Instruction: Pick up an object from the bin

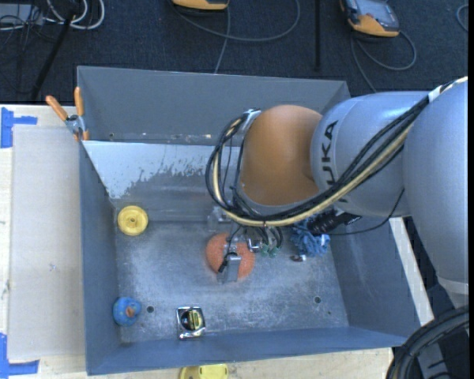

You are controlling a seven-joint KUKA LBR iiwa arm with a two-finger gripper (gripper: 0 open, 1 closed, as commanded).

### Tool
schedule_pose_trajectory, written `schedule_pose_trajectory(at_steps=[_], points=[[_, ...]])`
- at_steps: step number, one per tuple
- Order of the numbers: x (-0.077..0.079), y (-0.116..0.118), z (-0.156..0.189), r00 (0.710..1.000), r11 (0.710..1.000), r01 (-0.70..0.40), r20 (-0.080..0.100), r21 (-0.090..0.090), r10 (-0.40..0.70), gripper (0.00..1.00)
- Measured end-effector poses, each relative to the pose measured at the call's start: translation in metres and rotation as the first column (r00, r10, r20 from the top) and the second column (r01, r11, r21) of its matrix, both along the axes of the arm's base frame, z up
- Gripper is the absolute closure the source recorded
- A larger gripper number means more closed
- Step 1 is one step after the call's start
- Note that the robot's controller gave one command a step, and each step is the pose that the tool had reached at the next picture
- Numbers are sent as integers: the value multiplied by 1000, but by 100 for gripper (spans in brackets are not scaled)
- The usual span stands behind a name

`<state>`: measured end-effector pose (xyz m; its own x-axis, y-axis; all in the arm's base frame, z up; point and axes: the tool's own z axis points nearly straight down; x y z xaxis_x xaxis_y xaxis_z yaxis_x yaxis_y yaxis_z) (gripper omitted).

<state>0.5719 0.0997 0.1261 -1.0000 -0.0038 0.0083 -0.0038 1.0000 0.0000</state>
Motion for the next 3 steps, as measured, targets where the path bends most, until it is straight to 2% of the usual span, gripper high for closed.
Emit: schedule_pose_trajectory(at_steps=[1, 2, 3], points=[[2, 0, 5, 1000, 1000, 2, 8, 1, -2, 0], [12, -49, -37, 1000, 1000, -24, 16, 1, 24, 100], [12, -49, -37, 1000, 1000, -23, 16, 1, 23, 100]])
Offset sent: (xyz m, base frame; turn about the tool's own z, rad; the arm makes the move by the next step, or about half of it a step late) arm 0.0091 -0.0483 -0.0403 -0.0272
